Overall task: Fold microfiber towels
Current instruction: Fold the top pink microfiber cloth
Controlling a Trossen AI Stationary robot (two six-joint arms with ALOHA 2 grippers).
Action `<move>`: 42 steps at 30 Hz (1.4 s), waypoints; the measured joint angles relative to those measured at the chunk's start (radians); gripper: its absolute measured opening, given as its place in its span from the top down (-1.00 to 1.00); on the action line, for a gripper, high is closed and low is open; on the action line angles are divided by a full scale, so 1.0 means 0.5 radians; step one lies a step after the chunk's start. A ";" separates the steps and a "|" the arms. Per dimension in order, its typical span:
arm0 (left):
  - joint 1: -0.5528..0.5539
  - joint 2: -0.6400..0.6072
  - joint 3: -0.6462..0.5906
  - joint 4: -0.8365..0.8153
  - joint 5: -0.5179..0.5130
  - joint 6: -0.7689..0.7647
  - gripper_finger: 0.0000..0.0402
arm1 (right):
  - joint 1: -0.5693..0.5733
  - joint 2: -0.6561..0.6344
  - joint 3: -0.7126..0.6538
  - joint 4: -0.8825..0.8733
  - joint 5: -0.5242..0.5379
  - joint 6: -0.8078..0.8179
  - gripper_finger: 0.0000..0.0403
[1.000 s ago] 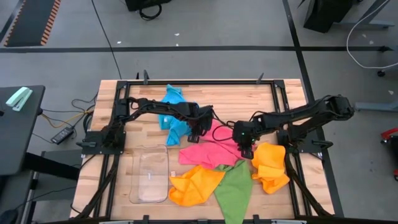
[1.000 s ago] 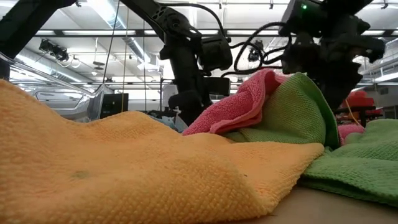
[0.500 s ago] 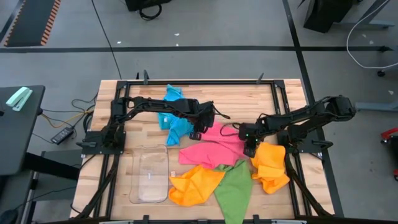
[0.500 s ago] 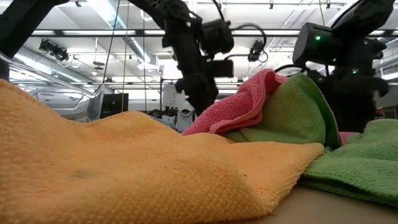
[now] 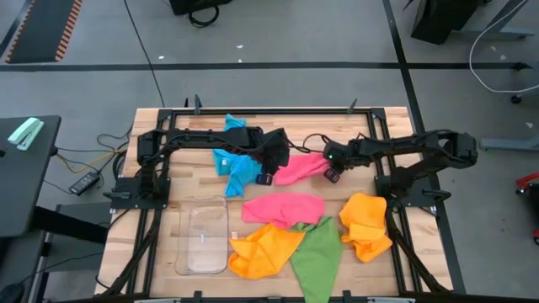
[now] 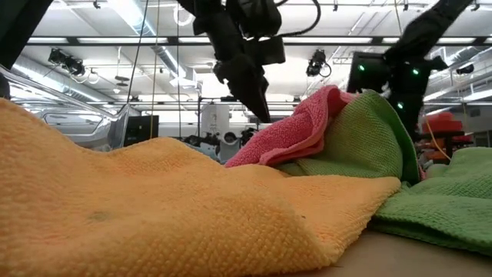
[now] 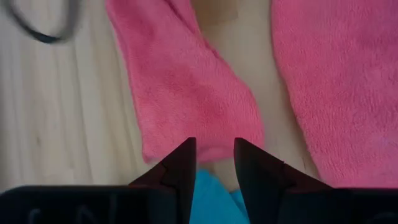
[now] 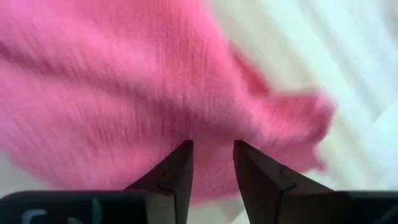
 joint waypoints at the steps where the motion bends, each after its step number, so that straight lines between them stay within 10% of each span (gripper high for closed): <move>1: 0.000 0.000 -0.001 -0.029 0.000 0.000 0.43 | -0.002 -0.002 0.052 -0.060 0.001 -0.032 0.38; 14: 0.000 0.099 -0.078 0.147 0.003 -0.035 0.45 | 0.258 -0.004 0.244 -0.052 -0.508 -0.540 0.38; 42: 0.194 0.469 -0.178 0.670 -0.109 -0.022 0.67 | 0.596 -0.203 0.182 -0.272 -0.278 -0.227 0.38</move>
